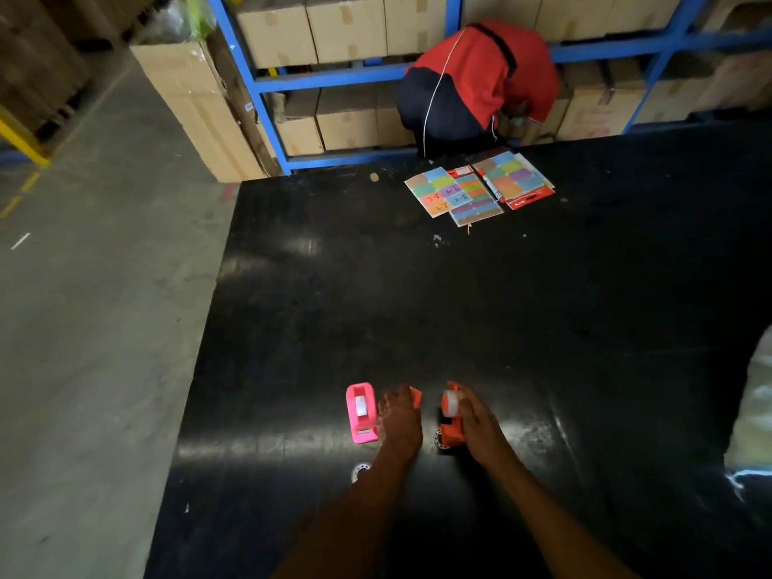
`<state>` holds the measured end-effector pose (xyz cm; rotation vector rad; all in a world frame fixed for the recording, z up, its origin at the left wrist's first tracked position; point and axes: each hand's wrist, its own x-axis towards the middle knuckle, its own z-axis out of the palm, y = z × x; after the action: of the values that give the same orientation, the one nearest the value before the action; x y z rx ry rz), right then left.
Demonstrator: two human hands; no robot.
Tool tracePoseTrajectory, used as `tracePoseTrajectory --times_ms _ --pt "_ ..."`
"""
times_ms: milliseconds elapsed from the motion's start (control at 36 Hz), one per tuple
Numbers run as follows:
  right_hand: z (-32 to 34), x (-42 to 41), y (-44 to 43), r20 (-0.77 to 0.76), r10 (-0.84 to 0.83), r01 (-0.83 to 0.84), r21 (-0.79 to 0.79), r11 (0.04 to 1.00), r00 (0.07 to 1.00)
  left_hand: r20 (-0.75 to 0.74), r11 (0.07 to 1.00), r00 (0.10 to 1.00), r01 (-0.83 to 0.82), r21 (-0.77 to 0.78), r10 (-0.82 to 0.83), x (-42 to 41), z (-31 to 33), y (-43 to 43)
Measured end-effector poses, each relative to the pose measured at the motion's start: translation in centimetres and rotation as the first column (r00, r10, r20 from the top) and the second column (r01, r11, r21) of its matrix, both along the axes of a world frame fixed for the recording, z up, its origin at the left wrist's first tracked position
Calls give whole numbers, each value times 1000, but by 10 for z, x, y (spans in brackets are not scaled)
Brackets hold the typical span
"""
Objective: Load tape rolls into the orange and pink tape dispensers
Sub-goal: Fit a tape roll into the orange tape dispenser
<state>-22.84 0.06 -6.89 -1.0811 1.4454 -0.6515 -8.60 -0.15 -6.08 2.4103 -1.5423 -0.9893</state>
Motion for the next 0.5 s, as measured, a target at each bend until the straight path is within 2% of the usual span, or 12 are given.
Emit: tracePoseTrajectory --times_ms 56,111,194,278,333,444,500 --pt "1 1 -1 -23 5 -5 -22 1000 1000 -68 999 997 -25 -35 23 -1 0 2" --pt "0 2 -4 -12 -7 7 -17 1000 1000 -196 992 978 -88 -95 68 -2 3 4" --pt "4 2 -4 7 -27 27 2 1000 1000 -431 965 894 -206 -164 118 -2 14 6" --pt "8 2 -4 -44 -33 31 -44 999 999 -661 917 707 -393 -70 252 1 26 8" --pt "14 4 -3 -66 -16 11 -76 997 998 -711 914 655 -403 -44 255 4 32 11" --pt "26 8 2 -49 28 -34 -123 992 998 -838 924 469 -369 101 280 10 44 19" --pt "27 10 2 -45 38 -43 -119 992 998 -840 926 456 -354 130 293 11 47 20"
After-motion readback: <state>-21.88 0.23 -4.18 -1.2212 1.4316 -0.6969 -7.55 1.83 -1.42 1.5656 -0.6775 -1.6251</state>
